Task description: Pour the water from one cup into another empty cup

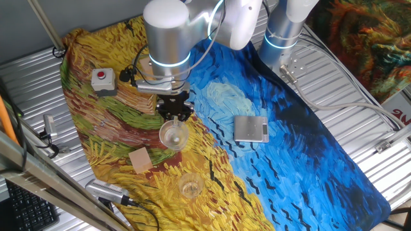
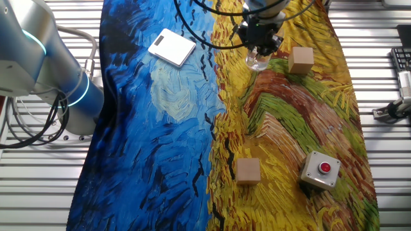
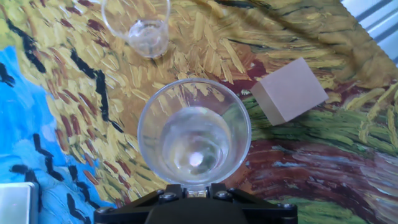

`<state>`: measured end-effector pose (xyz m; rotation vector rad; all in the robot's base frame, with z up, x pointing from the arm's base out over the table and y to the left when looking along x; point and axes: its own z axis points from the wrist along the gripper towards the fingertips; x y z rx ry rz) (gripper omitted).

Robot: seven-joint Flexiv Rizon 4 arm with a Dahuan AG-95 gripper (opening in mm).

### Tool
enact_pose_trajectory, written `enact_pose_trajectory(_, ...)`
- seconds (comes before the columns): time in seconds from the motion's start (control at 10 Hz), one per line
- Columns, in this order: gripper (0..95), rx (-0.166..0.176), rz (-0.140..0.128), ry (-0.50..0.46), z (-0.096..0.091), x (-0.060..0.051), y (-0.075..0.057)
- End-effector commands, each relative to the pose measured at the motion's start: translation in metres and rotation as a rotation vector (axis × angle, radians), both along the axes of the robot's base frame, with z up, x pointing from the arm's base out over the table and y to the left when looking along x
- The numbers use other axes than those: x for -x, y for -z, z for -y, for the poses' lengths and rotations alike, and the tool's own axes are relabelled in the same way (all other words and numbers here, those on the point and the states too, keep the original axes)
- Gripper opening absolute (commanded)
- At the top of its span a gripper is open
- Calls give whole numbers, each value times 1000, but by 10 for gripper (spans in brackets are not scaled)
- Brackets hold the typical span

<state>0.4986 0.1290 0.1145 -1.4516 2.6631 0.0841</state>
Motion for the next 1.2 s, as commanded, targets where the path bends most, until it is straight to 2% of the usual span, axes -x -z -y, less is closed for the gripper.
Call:
enact_pose_trajectory(0.1,0,-18,9,7,1,0,-1)
enact_pose_trajectory(1.2,0,-11,-2,-23,3,9,-4)
